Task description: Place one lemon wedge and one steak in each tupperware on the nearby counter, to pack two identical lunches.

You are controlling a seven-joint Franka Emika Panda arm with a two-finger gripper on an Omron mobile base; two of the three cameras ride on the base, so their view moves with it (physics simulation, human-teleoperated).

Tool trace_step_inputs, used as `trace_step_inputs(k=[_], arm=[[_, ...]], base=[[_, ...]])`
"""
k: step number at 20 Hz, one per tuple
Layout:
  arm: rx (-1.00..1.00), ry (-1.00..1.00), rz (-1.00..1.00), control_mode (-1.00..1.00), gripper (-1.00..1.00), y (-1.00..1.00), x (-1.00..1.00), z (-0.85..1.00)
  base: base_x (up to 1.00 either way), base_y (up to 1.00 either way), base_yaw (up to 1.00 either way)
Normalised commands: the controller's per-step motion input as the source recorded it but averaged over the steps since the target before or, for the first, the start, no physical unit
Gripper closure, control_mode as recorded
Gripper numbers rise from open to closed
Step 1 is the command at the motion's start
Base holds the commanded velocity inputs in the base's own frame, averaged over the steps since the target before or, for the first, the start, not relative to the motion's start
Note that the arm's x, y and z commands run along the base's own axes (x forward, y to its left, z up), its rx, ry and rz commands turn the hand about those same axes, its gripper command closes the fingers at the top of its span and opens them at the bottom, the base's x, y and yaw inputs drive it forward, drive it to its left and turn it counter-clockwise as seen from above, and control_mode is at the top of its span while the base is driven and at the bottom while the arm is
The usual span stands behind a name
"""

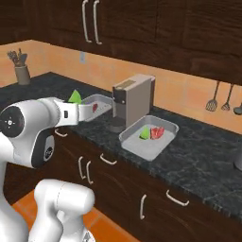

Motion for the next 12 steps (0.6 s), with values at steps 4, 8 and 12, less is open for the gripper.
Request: trace_step_inputs(k=[4,8,12], arm=[[0.0,0.0,0.0,1.0,1.0,0.0,0.0,0.0],[0.0,0.0,0.0,1.0,1.0,0.0,0.0,0.0],[0.0,0.0,0.0,1.0,1.0,0.0,0.0,0.0]], base=[[1.0,1.0,0.0],[1.0,1.0,-0.09],[0.72,0.99,-0.2]])
